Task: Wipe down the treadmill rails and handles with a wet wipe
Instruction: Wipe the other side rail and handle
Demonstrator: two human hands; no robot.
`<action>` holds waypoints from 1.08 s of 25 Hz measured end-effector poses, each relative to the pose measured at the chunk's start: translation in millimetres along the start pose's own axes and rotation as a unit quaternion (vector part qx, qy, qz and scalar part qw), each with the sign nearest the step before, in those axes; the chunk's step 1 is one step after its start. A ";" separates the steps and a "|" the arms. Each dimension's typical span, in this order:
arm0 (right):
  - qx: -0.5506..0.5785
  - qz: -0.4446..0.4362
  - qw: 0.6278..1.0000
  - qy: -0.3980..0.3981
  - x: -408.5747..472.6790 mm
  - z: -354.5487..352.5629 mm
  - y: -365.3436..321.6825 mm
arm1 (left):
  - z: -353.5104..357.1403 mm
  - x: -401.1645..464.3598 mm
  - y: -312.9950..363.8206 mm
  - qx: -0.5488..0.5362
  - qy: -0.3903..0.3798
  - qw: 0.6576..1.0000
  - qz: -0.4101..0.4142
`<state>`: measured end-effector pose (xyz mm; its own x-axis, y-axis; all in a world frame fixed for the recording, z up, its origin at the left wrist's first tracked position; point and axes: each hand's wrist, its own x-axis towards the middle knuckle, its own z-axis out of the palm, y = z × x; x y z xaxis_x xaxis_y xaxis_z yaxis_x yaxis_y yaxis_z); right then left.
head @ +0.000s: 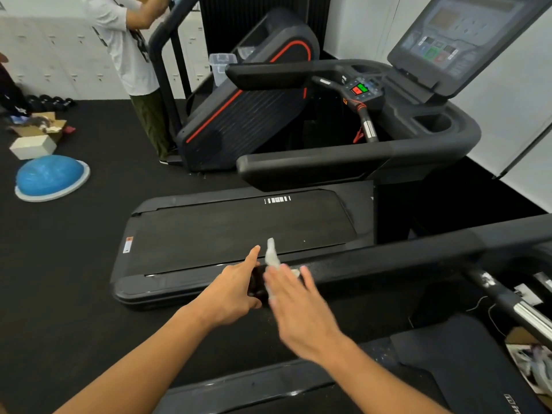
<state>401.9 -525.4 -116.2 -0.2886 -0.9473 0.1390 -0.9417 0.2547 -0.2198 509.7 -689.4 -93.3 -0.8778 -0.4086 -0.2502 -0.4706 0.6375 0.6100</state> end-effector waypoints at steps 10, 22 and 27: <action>-0.078 0.369 0.925 0.047 -48.1 -80.2 271.5 | 1.2 4.9 -2.9 -0.003 -0.009 1.000 -0.028; 0.079 0.061 0.995 0.011 33.7 12.3 -49.1 | 1.0 0.1 -4.6 0.018 0.007 1.000 -0.002; 0.016 0.035 0.999 0.016 19.2 1.6 2.2 | 3.0 -2.4 -12.7 -0.010 -0.007 0.999 -0.039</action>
<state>394.6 -543.3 -115.5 -0.3602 -0.9204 0.1522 -0.9129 0.3142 -0.2607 517.6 -694.5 -102.7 -0.8401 -0.4469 -0.3075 -0.5354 0.5916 0.6028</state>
